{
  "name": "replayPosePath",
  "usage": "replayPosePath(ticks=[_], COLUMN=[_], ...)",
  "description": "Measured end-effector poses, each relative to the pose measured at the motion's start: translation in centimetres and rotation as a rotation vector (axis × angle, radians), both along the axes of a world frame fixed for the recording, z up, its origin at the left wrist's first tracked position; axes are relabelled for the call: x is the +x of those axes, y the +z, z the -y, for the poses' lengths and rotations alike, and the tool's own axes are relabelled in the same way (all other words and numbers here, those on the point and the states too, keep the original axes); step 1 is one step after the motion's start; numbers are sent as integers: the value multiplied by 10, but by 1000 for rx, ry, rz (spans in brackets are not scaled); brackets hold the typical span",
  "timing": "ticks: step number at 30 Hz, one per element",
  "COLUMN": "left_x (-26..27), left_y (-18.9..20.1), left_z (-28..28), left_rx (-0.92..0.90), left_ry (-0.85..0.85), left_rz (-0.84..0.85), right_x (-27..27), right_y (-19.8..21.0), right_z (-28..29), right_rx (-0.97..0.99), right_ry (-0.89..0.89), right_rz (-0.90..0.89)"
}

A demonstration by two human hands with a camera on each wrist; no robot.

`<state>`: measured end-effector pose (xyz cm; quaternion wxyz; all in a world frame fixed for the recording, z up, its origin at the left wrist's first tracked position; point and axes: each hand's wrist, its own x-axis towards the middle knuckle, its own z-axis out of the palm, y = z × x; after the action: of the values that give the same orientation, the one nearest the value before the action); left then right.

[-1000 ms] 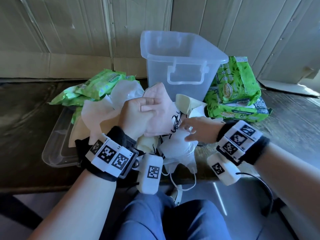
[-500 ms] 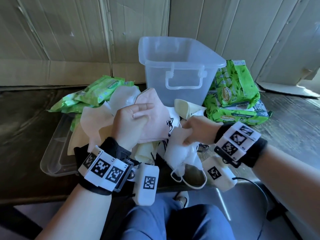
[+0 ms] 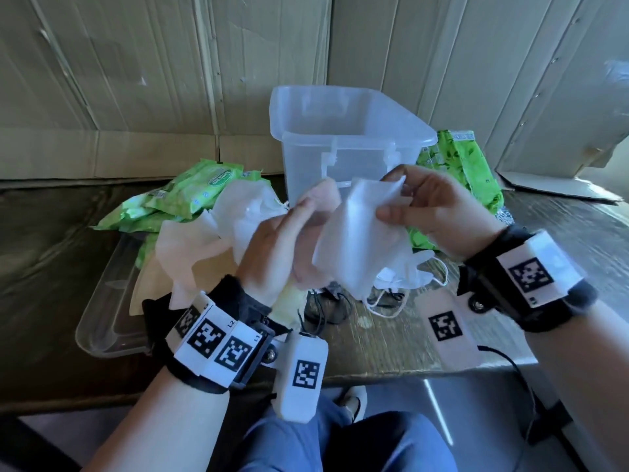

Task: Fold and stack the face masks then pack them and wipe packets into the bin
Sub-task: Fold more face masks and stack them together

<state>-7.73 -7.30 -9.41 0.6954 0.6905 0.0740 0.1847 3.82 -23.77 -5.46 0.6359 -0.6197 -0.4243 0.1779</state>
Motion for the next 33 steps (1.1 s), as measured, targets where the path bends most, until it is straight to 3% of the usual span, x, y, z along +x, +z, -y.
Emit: replayPosePath(ticks=[2,6,13,18,24,26,30,33], left_x=[-3,2,2,10,11,12,11,12], left_y=[2,-6,-5,-11,-11,-10,-8,-8], left_z=[10,16,15,10,12,11,4,4], left_rx=[-101,7,-166,14,-28,-111,-59,-48], left_ry=[-112,24,8,82,73,92,204,178], left_rz=[-36,-16,63,89,51,40,110,109], right_x=[-6,-12,-15,-18,-14,-11,2,1], right_y=[-4,-12,-14,-20,-25,-23,-16,-11], right_z=[-8,-17,-17,-18,-25,-24,-12,-8], right_rx=[-82,-174,-52,-45,-261,-261,-288,-292], right_ry=[-82,-339,-587,-724,-485,-525,-753,-721], right_rz=[77,265,315,509,330,323,284,247])
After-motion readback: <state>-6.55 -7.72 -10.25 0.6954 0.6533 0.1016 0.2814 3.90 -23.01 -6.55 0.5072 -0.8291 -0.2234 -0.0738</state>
